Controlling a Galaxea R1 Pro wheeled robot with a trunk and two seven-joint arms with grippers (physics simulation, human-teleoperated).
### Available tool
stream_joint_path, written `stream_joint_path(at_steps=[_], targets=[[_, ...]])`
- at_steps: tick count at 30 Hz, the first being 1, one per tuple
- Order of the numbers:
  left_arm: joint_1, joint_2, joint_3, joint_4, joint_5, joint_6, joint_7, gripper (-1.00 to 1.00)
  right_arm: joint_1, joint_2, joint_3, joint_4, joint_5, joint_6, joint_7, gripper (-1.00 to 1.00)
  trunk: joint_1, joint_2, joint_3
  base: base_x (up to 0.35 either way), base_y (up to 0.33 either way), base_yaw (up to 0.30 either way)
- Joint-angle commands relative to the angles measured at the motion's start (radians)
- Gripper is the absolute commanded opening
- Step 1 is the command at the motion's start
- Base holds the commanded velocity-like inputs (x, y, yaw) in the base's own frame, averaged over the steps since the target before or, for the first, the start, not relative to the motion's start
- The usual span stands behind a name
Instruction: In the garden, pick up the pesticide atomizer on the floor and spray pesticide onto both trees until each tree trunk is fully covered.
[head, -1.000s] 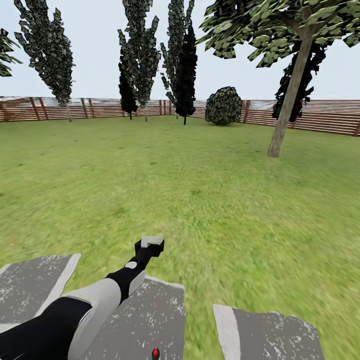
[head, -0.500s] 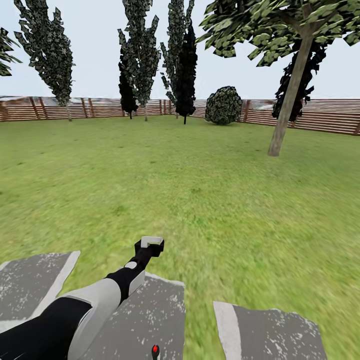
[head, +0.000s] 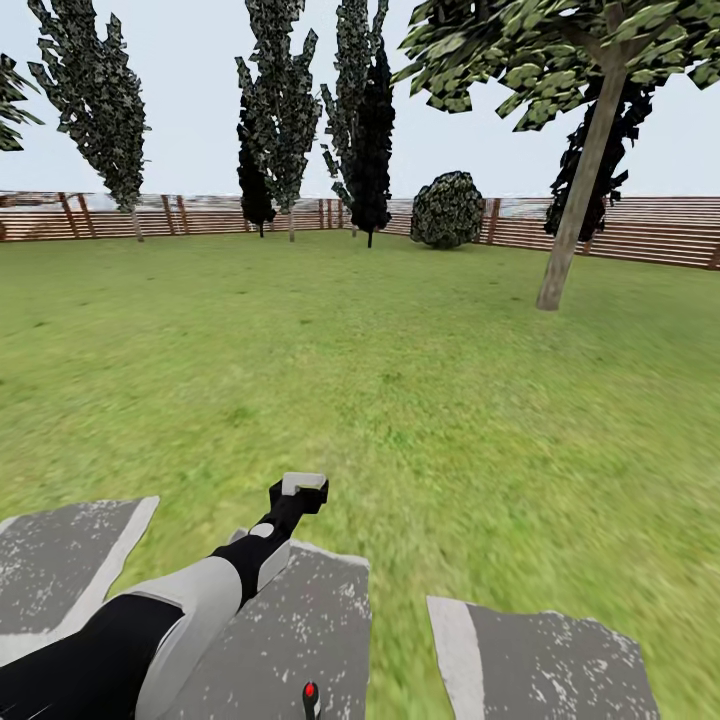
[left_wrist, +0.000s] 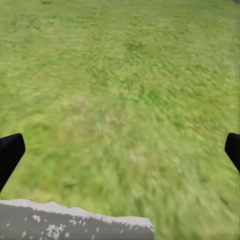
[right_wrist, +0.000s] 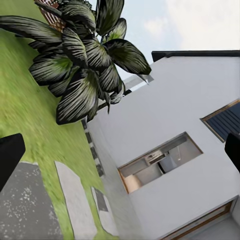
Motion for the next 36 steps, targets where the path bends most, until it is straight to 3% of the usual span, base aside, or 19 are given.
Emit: stream_joint_path(at_steps=[1,36], targets=[[0.000,0.000,0.000,0.000,0.000,0.000,0.000,1.00,0.000,0.000,0.000,0.000,0.000,0.000,0.000,1.00,0.004,-0.007,-0.003,0.000,0.000,0.000],[0.000,0.001,0.000,0.000,0.000,0.000,0.000,1.00,0.000,-0.001,0.001,0.000,0.000,0.000,0.000,1.00,0.138,-0.252,-0.113,0.000,0.000,0.000]])
